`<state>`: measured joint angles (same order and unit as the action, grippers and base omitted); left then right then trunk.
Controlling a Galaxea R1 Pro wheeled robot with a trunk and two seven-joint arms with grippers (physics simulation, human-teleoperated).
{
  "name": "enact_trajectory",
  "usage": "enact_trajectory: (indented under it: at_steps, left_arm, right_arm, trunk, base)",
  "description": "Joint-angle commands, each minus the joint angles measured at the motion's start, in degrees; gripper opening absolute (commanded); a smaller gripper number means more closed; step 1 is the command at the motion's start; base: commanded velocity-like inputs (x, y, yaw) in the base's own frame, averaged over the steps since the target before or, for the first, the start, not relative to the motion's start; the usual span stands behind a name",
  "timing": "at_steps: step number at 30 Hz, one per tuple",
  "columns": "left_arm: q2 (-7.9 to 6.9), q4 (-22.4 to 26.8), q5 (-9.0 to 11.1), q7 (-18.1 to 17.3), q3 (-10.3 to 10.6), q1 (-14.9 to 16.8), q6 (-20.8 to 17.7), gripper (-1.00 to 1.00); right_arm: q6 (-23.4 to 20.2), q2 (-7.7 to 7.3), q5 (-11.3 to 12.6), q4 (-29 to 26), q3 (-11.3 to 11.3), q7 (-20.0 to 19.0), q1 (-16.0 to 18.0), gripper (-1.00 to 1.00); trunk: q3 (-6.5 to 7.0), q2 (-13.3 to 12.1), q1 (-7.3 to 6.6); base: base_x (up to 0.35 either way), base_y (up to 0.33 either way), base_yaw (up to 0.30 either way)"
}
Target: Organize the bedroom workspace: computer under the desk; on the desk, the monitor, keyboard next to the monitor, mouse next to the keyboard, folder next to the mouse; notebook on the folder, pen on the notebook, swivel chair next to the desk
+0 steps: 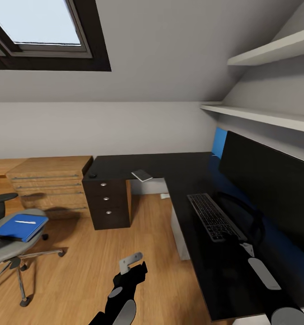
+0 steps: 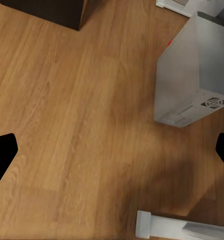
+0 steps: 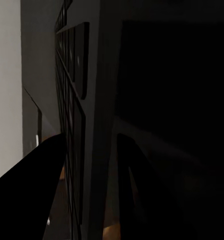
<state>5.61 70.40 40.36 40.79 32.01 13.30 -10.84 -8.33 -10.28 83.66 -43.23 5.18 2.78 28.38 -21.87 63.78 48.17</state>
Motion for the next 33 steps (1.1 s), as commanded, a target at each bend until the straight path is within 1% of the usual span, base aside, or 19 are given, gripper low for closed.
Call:
enact_trajectory:
  at_steps: [1,8,20,23,24,33]
  left_arm:
    - [-0.03,0.07,0.12,0.39,0.15,0.04,-0.2,1.0]
    - [0.0,-0.89,-0.08,0.29,0.4,0.05,-0.15,1.0]
    - [0.02,-1.23,0.11,0.26,0.42,0.05,-0.14,1.0]
    - [0.02,-1.23,0.16,0.25,0.42,0.03,-0.14,1.0]
    - [0.02,-1.23,0.19,0.25,0.42,0.04,-0.14,1.0]
    - [0.02,-1.23,0.23,0.34,0.42,0.06,-0.14,1.0]
  right_arm:
    - [-0.34,0.0,0.01,0.33,0.1,0.98,0.13,-1.0]
    - [-0.33,0.0,0.0,0.75,0.09,1.08,0.36,-1.0]
    - [-0.37,0.0,-0.05,0.78,0.09,1.14,0.42,-1.0]
    - [-0.48,0.0,-0.43,0.78,0.09,1.17,0.44,-1.0]
    - [-0.5,0.0,-0.56,0.78,0.09,1.17,0.44,1.0]
    - [-0.49,0.0,-0.78,0.78,0.07,1.17,0.42,1.0]
  trunk:
    - [-0.08,0.03,0.01]
    - [-0.08,0.03,0.01]
    - [-0.08,0.03,0.01]
    - [-0.08,0.03,0.01]
    - [-0.08,0.03,0.01]
    - [-0.08,0.03,0.01]
  base:
    - [0.0,-0.087,0.0]
    - [0.0,-0.188,0.0]
    - [0.0,-0.014,0.0]
    - [0.0,0.0,0.0]
    - [0.0,0.0,0.0]
    - [0.0,0.0,0.0]
